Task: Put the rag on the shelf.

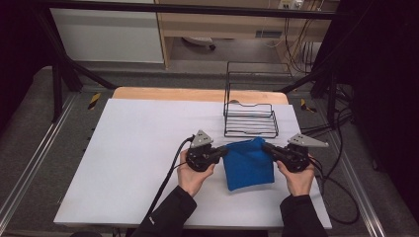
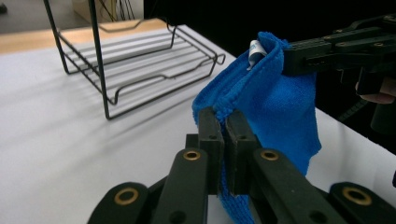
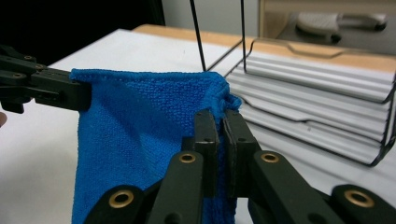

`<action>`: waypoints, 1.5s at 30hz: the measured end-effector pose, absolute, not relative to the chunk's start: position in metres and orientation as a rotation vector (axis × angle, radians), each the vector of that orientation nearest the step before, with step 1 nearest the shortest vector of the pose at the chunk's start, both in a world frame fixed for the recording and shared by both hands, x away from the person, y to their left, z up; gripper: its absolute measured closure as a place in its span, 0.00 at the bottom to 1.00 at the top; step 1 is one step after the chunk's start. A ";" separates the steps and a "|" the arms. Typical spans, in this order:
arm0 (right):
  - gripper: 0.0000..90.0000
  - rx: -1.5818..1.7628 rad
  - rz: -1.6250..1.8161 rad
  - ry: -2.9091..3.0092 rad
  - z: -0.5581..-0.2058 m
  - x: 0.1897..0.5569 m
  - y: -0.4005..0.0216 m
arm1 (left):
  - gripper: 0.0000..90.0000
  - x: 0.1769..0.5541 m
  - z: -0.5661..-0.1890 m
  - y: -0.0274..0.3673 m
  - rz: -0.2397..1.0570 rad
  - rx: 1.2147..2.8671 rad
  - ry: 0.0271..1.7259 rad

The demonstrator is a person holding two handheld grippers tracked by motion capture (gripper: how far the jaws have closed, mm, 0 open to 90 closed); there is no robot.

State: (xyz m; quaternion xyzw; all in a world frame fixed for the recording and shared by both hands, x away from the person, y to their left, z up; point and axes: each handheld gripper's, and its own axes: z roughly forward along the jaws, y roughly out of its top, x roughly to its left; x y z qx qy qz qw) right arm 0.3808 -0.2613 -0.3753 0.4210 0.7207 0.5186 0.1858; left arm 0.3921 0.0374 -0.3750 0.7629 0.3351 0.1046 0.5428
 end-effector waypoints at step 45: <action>0.96 0.956 1.570 1.610 -0.274 0.368 -0.245 | 0.96 0.408 -0.272 0.044 0.470 1.623 0.634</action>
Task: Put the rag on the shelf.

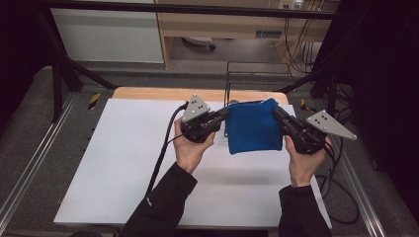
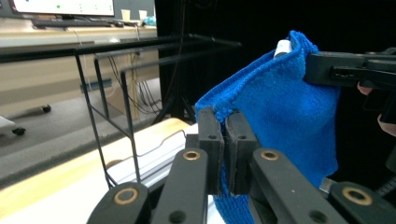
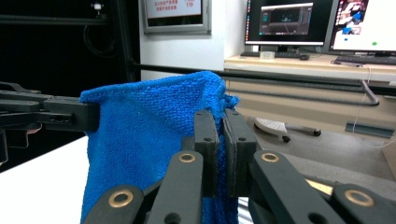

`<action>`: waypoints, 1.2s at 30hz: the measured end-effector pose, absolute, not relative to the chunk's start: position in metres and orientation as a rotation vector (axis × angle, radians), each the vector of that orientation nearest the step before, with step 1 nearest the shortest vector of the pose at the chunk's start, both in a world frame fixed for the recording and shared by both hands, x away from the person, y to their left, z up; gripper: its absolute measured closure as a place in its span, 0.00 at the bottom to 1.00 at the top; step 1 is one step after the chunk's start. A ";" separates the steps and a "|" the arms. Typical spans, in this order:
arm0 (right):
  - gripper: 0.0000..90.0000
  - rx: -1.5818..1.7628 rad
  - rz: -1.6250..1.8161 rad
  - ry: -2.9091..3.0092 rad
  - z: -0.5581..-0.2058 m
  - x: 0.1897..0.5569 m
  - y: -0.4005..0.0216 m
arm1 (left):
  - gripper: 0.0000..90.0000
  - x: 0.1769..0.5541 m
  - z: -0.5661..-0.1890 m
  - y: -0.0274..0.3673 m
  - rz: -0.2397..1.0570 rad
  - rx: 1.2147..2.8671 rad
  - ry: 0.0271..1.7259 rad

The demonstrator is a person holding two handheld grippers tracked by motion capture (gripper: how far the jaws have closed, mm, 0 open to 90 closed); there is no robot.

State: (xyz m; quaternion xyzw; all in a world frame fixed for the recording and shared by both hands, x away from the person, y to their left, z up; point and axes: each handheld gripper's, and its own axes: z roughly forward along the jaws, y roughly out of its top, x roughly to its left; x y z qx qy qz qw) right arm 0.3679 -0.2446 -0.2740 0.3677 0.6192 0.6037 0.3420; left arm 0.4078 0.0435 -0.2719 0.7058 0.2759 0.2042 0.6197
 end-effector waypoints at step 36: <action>0.95 0.920 1.634 1.425 -0.189 0.420 -0.255 | 0.96 0.463 -0.183 0.022 0.557 1.474 0.581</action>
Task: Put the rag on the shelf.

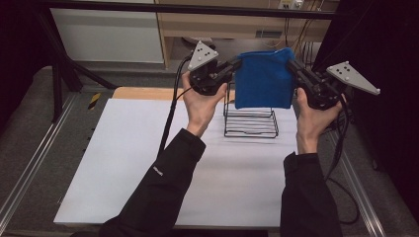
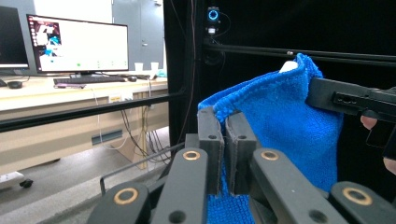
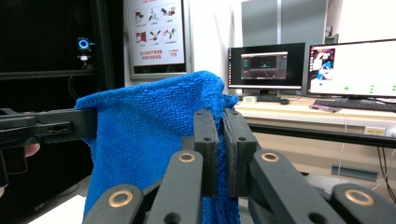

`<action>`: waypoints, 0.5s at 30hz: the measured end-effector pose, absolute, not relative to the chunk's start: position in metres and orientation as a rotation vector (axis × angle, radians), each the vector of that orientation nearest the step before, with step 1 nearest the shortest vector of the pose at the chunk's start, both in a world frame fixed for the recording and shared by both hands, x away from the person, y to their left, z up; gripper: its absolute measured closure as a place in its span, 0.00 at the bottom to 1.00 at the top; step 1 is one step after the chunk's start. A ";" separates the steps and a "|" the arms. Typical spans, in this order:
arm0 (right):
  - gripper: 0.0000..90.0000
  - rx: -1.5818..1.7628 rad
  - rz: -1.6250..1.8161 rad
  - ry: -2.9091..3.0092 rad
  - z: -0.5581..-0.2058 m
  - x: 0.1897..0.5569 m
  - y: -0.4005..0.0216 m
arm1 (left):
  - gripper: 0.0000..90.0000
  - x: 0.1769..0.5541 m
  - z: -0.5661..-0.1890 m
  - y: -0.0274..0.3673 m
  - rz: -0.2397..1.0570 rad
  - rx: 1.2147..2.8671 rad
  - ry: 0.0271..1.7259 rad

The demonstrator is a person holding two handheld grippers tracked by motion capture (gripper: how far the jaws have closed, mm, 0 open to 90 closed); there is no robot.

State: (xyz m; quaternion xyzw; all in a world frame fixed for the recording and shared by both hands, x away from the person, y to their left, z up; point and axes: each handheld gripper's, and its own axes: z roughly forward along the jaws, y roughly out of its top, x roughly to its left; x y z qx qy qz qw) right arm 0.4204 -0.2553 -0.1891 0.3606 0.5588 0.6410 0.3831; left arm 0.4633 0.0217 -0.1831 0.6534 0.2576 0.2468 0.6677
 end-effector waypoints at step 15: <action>0.95 0.912 1.648 1.399 -0.167 0.463 -0.261 | 0.96 0.505 -0.156 0.011 0.614 1.483 0.585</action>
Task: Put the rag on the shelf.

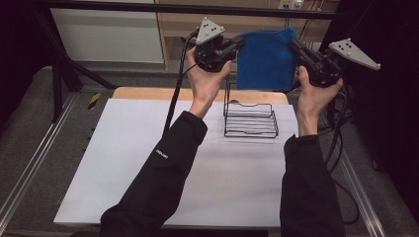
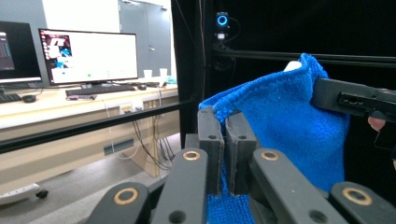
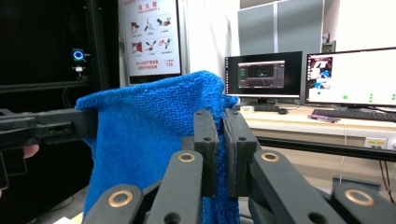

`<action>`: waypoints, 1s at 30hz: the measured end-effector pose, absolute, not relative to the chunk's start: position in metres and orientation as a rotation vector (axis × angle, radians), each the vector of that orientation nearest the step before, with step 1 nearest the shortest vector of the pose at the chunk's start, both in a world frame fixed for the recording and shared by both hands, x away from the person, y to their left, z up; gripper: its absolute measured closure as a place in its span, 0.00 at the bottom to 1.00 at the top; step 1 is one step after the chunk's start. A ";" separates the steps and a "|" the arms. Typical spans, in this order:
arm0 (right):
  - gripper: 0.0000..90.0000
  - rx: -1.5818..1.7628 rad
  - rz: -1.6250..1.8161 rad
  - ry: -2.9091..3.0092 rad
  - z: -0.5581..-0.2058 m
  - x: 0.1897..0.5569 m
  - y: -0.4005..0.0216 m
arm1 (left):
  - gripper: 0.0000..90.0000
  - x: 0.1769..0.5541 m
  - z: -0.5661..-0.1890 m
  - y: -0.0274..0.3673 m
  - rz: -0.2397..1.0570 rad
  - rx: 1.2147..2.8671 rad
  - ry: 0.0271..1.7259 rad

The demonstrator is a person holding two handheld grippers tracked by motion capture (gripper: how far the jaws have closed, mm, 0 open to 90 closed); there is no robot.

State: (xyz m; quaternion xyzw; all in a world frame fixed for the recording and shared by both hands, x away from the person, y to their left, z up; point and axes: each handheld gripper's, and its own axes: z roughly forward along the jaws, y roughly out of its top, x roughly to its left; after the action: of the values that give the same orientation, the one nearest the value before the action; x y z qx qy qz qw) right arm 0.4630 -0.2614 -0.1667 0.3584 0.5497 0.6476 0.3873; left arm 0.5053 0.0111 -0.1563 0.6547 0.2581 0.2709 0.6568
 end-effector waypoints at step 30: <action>0.95 0.949 1.611 1.473 -0.187 0.524 -0.263 | 0.96 0.562 -0.186 0.009 0.636 1.517 0.614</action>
State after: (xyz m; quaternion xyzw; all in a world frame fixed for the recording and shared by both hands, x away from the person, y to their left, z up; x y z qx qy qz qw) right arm 0.5240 -0.2629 -0.1874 0.3701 0.5745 0.6283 0.3718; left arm 0.5617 0.0093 -0.1863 0.6649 0.2691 0.2787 0.6386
